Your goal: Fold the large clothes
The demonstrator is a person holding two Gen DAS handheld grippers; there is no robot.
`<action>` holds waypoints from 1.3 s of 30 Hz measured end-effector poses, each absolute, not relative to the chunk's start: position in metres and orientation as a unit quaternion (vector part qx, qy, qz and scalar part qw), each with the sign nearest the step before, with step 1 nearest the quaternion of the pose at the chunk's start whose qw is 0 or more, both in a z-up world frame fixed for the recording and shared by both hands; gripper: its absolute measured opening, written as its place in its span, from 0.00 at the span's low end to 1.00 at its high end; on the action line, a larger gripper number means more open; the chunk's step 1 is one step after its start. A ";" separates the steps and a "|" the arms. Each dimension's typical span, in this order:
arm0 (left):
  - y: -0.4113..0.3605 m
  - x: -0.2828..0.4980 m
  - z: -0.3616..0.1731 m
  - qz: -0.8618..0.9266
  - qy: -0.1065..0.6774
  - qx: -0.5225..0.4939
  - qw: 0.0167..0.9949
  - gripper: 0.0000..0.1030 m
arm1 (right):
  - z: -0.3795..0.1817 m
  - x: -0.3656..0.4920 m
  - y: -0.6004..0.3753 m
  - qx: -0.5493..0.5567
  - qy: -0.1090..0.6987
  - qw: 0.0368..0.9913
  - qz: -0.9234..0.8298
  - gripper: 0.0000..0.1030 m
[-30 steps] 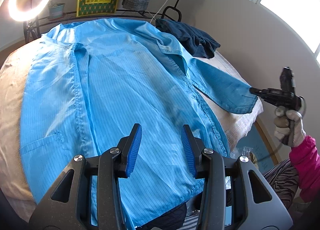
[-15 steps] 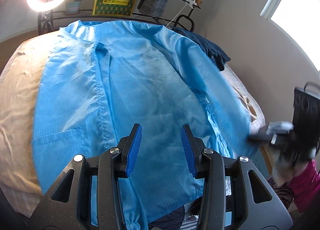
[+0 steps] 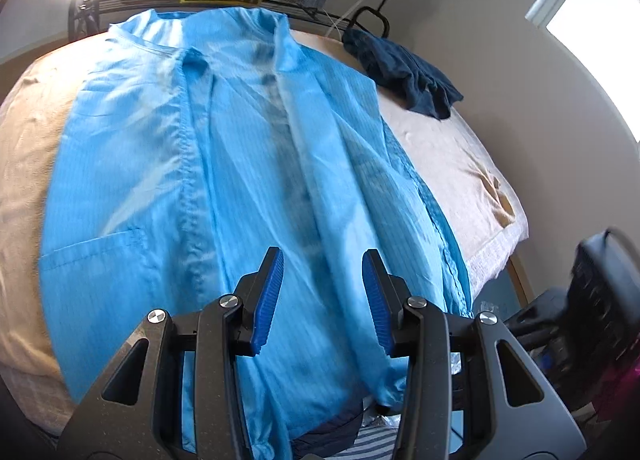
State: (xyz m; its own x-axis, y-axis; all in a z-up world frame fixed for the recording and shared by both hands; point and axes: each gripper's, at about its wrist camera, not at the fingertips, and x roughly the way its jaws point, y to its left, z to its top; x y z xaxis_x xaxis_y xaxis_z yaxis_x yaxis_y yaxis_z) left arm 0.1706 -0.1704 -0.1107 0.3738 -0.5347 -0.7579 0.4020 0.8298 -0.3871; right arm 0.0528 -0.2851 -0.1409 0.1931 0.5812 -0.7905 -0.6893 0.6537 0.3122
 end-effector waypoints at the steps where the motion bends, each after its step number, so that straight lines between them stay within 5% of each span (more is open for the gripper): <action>1: -0.175 0.170 -0.112 -0.285 0.484 -0.066 0.825 0.40 | -0.136 0.051 -0.290 -0.041 0.476 0.774 0.416 0.06; 5: -0.192 0.169 -0.114 -0.294 0.488 -0.053 0.820 0.40 | -0.115 0.053 -0.328 0.029 0.444 0.802 0.398 0.32; 18: -0.252 0.153 -0.133 -0.314 0.508 0.025 0.802 0.41 | -0.155 0.115 -0.395 0.189 0.516 0.791 0.267 0.32; 30: -0.232 0.153 -0.128 -0.296 0.510 -0.039 0.806 0.41 | -0.067 0.194 -0.420 0.222 0.422 0.836 0.270 0.34; 34: -0.246 0.135 -0.136 -0.293 0.507 0.005 0.811 0.52 | -0.059 0.236 -0.430 0.231 0.416 0.840 0.260 0.36; 39: -0.272 0.129 -0.149 -0.277 0.498 0.094 0.816 0.53 | -0.070 0.292 -0.427 0.245 0.428 0.832 0.255 0.37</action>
